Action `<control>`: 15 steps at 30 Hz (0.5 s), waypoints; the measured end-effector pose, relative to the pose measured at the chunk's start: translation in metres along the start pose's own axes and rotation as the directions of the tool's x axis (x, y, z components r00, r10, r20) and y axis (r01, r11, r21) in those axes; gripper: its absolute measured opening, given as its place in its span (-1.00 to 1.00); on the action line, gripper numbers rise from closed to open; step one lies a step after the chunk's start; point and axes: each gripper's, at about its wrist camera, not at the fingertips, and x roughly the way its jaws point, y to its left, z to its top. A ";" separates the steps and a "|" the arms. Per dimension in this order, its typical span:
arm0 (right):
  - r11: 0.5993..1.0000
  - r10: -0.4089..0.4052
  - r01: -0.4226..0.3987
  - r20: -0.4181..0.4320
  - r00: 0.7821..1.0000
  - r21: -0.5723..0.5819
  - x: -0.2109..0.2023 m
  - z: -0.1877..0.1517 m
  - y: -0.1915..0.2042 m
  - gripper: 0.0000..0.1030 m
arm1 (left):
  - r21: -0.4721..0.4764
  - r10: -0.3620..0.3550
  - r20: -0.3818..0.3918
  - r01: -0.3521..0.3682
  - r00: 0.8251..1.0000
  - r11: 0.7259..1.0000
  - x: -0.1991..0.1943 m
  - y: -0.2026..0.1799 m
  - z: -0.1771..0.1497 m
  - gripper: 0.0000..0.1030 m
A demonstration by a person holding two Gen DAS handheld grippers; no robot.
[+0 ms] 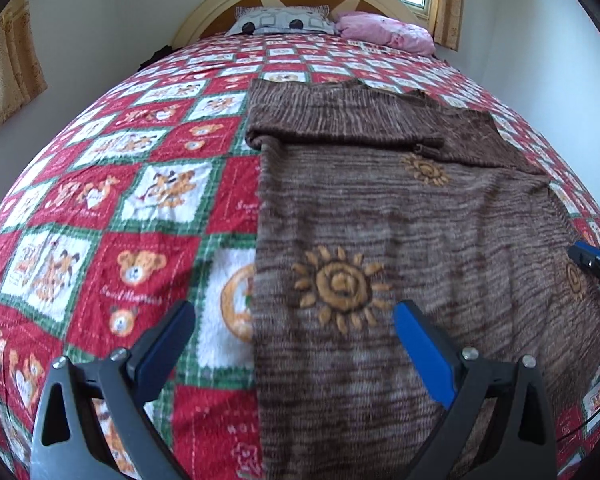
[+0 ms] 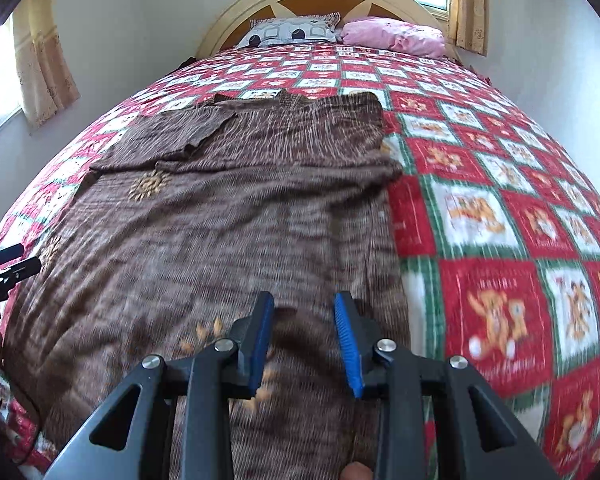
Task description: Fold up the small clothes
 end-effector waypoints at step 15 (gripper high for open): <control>1.000 -0.014 0.014 0.019 1.000 -0.002 -0.028 -0.043 0.010 -0.25 | 0.061 0.008 0.004 -0.008 1.000 0.998 -0.018 -0.016 -0.039 0.98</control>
